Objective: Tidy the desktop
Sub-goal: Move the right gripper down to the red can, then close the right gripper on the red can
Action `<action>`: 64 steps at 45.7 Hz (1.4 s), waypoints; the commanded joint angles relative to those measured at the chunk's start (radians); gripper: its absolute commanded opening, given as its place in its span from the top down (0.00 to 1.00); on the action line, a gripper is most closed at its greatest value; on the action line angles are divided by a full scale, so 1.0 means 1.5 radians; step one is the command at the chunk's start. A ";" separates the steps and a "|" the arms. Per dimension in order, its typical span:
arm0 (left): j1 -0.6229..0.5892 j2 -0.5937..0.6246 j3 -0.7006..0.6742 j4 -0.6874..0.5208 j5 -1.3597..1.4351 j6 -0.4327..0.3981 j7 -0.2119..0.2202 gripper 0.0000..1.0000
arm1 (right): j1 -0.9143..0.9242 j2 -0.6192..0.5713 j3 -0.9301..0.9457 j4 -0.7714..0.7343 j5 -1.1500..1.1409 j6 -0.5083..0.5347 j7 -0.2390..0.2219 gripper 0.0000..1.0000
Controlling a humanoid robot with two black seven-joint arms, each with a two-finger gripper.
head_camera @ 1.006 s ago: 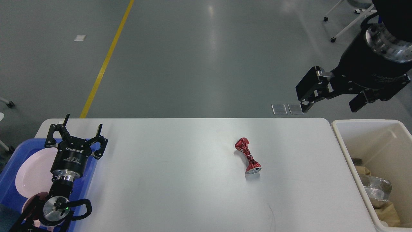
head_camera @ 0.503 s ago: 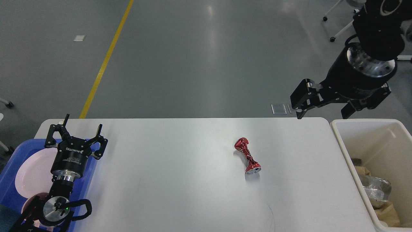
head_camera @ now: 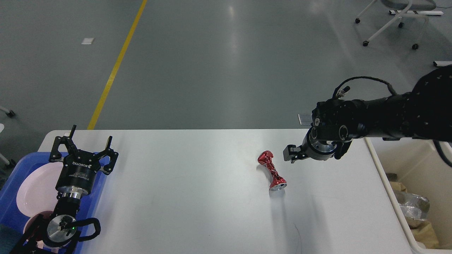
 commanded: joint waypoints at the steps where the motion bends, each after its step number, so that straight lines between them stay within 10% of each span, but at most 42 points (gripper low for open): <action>1: 0.000 0.000 0.000 0.000 0.000 0.000 0.000 0.04 | -0.108 0.031 0.032 -0.103 -0.053 -0.005 0.000 0.02; 47: 0.000 0.000 0.000 0.000 0.000 0.000 0.000 0.04 | -0.328 0.096 0.131 -0.273 -0.142 -0.131 -0.001 0.04; 52: 0.000 0.000 0.000 0.000 0.000 0.001 0.000 0.04 | -0.328 0.095 0.131 -0.273 -0.141 -0.137 -0.004 0.19; 64: 0.000 0.000 0.000 0.000 0.000 0.000 0.000 0.04 | -0.328 0.094 0.130 -0.260 -0.134 -0.128 -0.007 0.98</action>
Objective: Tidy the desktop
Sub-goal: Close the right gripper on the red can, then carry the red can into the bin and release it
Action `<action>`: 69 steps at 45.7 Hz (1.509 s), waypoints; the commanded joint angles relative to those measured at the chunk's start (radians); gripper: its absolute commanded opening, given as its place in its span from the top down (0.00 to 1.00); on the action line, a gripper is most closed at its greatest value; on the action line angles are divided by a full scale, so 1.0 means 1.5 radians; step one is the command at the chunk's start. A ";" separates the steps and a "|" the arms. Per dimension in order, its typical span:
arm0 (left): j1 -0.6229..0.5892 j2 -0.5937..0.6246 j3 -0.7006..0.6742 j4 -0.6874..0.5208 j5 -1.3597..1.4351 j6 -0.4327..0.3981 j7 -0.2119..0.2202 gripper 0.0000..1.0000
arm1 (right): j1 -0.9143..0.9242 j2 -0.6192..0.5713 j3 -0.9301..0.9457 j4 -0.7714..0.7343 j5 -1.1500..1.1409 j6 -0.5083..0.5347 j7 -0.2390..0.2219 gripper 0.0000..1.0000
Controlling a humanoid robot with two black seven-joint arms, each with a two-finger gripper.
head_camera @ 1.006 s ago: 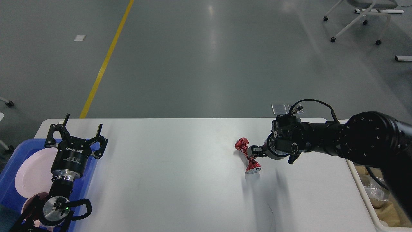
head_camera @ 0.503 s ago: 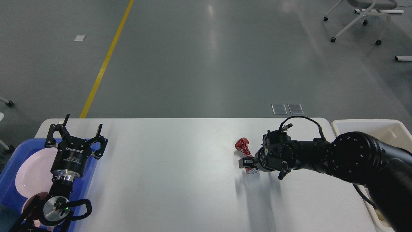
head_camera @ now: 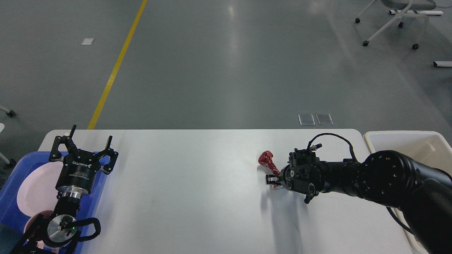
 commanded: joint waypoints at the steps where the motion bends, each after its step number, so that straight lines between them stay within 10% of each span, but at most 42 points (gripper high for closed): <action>1: 0.000 0.000 0.000 0.000 0.000 0.000 0.000 0.04 | 0.000 0.001 -0.002 0.005 0.004 0.009 -0.001 1.00; 22: 0.000 0.000 0.000 0.000 0.000 0.000 0.000 0.04 | 0.028 -0.019 -0.003 0.030 0.090 0.011 -0.004 1.00; 54: 0.000 0.000 0.000 0.000 0.000 0.000 0.000 0.04 | 0.732 -0.253 -0.143 0.625 0.195 0.329 -0.001 1.00; 69: 0.000 0.000 0.000 0.000 0.000 0.000 0.000 0.04 | 0.760 -0.255 -0.227 0.647 0.234 0.284 -0.002 1.00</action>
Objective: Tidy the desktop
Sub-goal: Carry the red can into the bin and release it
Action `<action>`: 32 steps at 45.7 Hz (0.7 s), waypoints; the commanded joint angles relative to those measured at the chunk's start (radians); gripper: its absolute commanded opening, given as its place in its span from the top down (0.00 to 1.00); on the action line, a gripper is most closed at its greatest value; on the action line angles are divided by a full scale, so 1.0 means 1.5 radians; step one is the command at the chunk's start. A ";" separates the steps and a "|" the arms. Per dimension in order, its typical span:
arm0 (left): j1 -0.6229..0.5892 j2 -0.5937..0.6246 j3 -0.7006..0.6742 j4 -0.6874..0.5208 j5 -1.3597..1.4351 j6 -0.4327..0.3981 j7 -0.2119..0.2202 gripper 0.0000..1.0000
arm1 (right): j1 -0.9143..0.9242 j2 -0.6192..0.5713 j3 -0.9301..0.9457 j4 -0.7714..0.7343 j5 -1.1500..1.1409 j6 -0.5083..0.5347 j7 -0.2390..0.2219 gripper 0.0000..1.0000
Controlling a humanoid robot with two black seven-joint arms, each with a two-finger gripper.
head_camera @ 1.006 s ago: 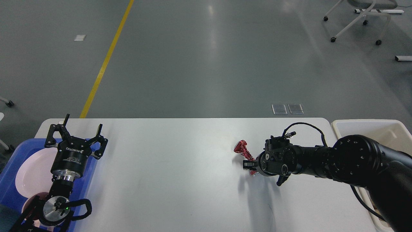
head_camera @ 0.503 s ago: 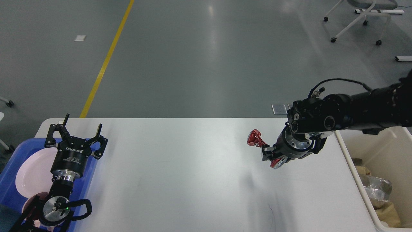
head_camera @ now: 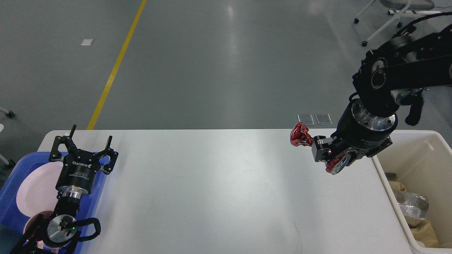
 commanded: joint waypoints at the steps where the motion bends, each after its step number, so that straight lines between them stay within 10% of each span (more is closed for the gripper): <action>1: 0.000 0.000 0.000 0.000 0.000 0.001 0.000 0.04 | -0.006 -0.002 -0.056 -0.006 0.028 -0.040 0.001 1.00; 18: 0.000 0.000 0.000 0.000 0.000 0.000 0.000 0.04 | -0.353 -0.190 -0.136 -0.304 0.021 -0.111 0.005 1.00; 32: 0.000 0.000 0.000 0.000 0.000 0.000 0.000 0.04 | -0.757 -0.238 0.102 -0.661 0.022 -0.151 0.009 1.00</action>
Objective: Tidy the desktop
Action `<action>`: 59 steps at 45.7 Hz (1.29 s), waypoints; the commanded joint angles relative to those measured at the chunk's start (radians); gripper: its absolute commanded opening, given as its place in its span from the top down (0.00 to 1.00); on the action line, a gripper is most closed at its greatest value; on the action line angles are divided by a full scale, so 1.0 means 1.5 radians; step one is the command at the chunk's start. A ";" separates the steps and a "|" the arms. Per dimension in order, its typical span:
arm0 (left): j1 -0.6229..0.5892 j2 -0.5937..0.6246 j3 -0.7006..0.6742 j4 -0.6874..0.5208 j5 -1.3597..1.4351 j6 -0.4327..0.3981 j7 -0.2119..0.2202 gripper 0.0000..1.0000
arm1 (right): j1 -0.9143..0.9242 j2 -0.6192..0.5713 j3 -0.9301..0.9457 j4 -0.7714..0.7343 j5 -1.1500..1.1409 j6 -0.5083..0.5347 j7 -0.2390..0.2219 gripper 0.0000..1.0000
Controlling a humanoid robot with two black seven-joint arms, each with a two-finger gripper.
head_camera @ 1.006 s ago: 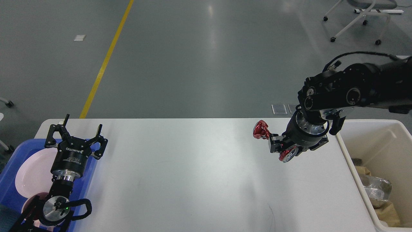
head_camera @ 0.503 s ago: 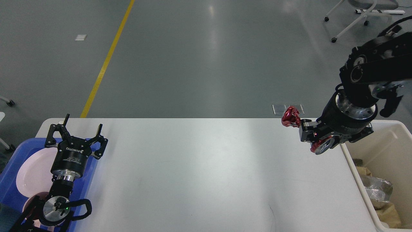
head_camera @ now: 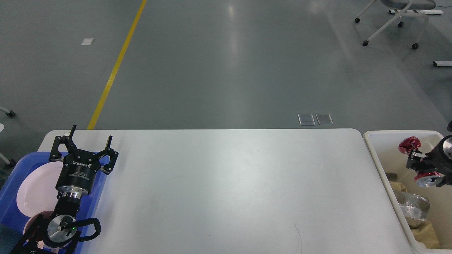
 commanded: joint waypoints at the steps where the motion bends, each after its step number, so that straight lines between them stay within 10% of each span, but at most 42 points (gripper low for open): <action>1: 0.000 0.000 0.000 0.000 0.000 0.001 0.000 0.04 | -0.162 -0.003 0.110 -0.132 0.002 -0.048 0.000 1.00; 16: 0.000 0.000 0.000 0.000 0.000 0.000 0.000 0.04 | -0.496 0.161 0.320 -0.387 0.002 -0.357 0.002 1.00; 39: 0.000 0.000 0.000 0.000 0.000 0.000 0.001 0.04 | -0.546 0.232 0.317 -0.474 0.012 -0.400 0.001 1.00; 44: 0.000 0.000 0.000 0.000 0.000 0.000 0.000 0.04 | -0.540 0.229 0.316 -0.475 0.012 -0.434 0.001 0.02; 59: 0.000 0.000 0.000 0.000 0.000 0.001 0.000 0.04 | -0.540 0.227 0.317 -0.470 0.008 -0.453 0.001 0.00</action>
